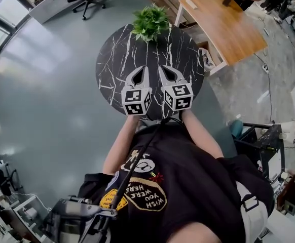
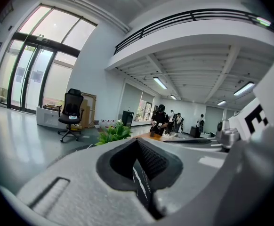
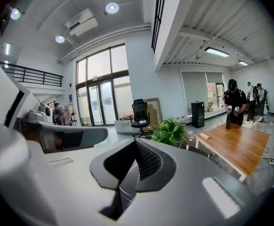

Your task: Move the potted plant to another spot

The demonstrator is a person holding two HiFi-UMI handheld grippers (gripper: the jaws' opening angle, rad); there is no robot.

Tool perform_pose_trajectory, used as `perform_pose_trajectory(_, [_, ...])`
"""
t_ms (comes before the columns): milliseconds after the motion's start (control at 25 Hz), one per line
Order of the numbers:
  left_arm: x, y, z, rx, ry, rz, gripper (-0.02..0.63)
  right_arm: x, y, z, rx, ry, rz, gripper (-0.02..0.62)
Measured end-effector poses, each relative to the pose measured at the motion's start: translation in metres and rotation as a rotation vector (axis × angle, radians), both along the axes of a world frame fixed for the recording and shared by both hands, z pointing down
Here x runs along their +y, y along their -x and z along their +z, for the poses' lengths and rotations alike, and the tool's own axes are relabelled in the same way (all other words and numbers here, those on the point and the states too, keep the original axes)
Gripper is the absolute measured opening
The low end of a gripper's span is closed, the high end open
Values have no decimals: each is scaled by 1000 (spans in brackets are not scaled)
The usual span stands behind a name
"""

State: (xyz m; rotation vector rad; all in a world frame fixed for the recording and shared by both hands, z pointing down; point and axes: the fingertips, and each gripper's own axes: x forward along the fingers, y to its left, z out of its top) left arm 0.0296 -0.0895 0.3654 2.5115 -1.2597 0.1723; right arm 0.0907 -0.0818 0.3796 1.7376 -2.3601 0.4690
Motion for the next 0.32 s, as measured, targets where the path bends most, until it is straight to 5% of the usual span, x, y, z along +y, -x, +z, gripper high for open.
perform_pose_trajectory(320, [2,0,2,4,-2,8,5,2,2,0,11,-4,-8,2])
